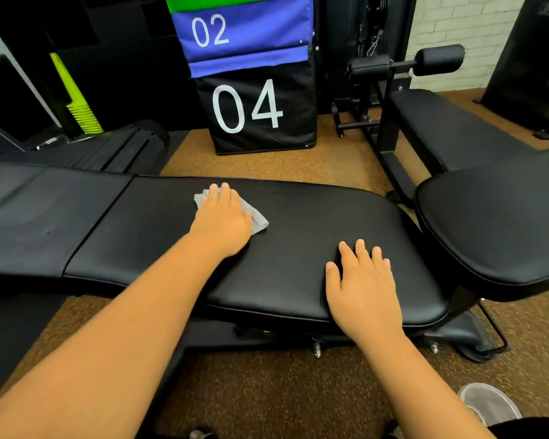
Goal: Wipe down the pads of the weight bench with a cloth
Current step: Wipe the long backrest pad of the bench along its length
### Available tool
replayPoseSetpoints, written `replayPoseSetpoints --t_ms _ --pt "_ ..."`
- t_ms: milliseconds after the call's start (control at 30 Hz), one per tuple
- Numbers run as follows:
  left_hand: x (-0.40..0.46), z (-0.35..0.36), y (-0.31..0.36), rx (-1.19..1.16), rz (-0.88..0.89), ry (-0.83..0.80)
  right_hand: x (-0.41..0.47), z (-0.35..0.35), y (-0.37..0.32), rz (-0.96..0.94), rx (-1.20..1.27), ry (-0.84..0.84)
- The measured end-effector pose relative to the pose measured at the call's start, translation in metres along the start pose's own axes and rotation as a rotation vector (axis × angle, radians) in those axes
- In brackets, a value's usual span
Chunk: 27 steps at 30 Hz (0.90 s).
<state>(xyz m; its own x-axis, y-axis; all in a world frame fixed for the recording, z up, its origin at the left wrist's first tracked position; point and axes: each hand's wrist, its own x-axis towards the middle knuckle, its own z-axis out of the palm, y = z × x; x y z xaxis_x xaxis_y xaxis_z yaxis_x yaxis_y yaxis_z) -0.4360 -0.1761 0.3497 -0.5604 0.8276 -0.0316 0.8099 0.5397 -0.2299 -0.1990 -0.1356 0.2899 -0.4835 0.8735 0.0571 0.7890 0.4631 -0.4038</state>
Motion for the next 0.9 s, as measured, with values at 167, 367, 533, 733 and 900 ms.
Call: replayPoseSetpoints --t_ms 167,367,533,733,900 --pt "-0.001 -0.003 0.032 -0.071 0.165 0.080 0.000 0.000 0.002 0.001 -0.006 -0.006" --pt "-0.077 0.004 0.047 -0.075 0.482 0.055 0.000 0.002 0.002 -0.009 -0.010 0.024" --pt "-0.056 0.004 0.035 -0.047 0.445 0.026 0.000 0.001 -0.001 0.011 0.001 0.029" --pt "0.025 -0.003 0.051 -0.092 0.284 -0.062 0.004 0.000 -0.003 0.033 0.021 0.034" --pt "0.020 -0.002 0.068 -0.066 0.295 -0.039 0.002 0.000 -0.003 0.040 0.041 0.039"
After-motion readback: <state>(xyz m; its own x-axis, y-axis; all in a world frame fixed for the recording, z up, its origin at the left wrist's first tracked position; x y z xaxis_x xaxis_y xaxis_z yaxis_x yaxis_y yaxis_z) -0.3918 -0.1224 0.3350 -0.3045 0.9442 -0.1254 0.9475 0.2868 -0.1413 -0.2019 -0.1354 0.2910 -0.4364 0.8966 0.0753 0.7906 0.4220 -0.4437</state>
